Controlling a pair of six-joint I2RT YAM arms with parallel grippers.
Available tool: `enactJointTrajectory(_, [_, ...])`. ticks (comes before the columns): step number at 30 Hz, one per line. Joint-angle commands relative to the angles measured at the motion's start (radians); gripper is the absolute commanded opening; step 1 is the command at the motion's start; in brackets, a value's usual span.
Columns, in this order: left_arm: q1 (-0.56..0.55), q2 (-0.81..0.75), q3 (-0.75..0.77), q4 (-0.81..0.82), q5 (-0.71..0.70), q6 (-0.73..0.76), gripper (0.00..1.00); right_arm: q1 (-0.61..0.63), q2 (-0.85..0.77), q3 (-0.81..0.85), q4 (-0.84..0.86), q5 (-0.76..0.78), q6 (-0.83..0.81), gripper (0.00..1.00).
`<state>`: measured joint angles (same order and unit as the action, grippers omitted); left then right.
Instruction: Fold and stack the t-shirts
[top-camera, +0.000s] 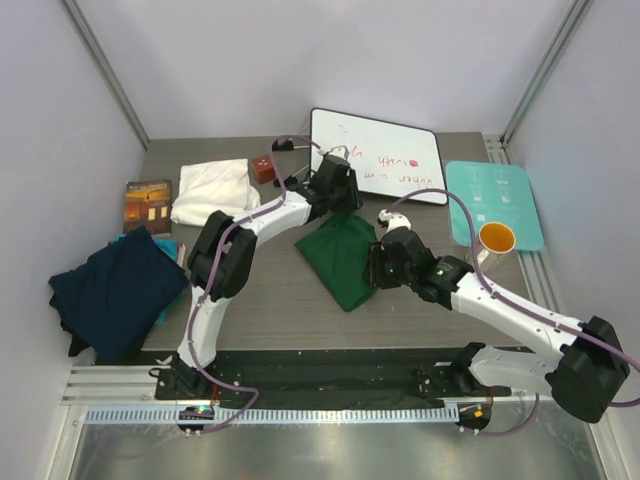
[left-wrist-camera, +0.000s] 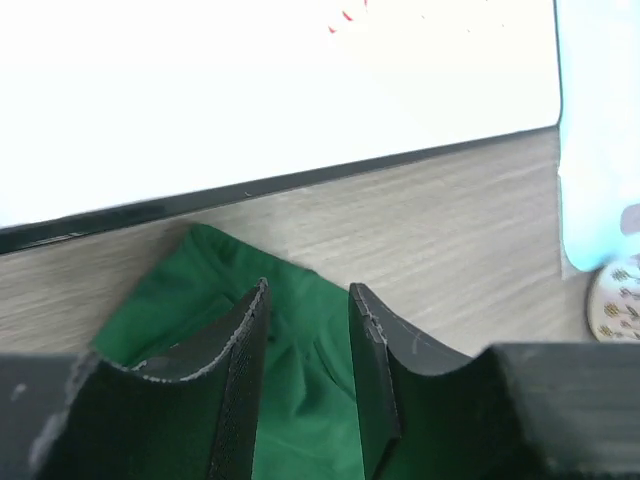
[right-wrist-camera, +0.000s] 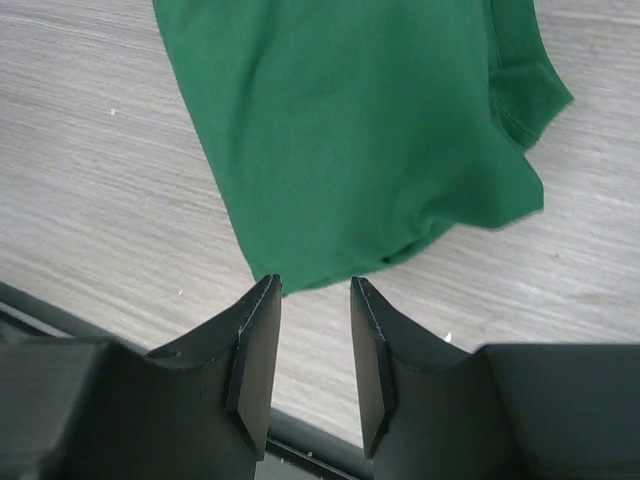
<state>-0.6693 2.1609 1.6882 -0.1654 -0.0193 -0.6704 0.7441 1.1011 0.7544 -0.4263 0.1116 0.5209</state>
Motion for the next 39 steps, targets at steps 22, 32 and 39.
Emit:
enactJointTrajectory(22, [0.020,-0.173,-0.197,0.019,0.097,0.066,0.41,-0.067,0.394,0.143,0.201,0.281,-0.094,0.31])
enactJointTrajectory(32, [0.020,-0.040,-0.122,0.024,0.145,0.075,0.40,-0.144,0.514,0.226,0.120,0.246,-0.082,0.31])
enactJointTrajectory(39, [0.022,0.043,-0.055,-0.070,0.032,0.042,0.36,-0.160,0.551,0.240,0.070,0.151,-0.068,0.31])
